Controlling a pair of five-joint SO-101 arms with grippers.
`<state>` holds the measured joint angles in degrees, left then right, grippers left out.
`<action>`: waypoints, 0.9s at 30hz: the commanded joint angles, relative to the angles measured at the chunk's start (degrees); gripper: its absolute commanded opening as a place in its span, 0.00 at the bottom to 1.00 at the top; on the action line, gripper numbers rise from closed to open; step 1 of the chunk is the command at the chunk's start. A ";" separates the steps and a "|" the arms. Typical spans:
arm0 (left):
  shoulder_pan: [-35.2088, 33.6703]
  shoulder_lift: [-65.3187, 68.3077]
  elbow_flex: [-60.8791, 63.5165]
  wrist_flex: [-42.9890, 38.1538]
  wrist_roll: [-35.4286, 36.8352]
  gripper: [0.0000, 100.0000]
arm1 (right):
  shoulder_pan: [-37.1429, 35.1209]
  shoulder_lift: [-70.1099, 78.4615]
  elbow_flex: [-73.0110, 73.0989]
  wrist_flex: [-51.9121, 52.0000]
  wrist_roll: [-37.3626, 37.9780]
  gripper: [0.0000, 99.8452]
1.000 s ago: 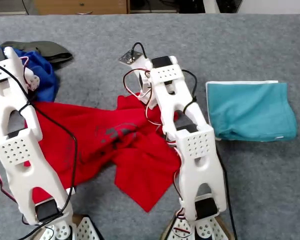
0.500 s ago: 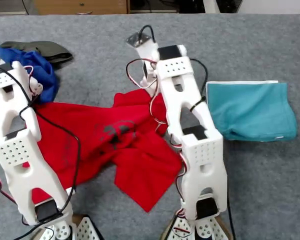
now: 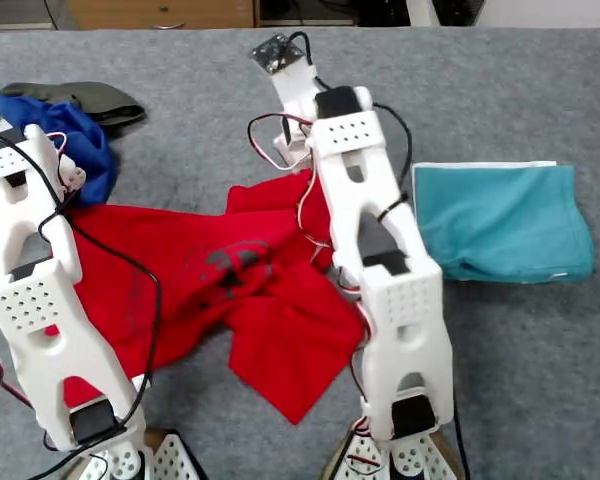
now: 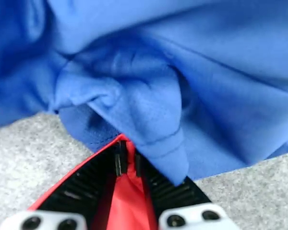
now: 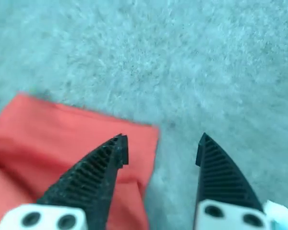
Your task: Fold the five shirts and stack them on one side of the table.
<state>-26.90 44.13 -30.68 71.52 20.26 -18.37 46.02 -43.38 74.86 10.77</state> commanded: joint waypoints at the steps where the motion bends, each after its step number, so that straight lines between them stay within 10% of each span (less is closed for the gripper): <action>1: -0.79 -0.84 -0.62 -1.41 -0.35 0.02 | 0.66 7.25 -9.71 0.79 -1.93 0.24; 12: -0.70 -0.84 -0.70 -1.49 -0.35 0.02 | 1.80 26.59 -44.53 17.85 -2.20 0.24; 27: 0.44 -0.75 -0.70 -2.64 -0.44 0.02 | 2.77 25.36 -48.31 25.85 -5.27 0.24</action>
<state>-26.90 44.13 -30.68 70.46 20.26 -14.86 74.33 -89.54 100.09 5.93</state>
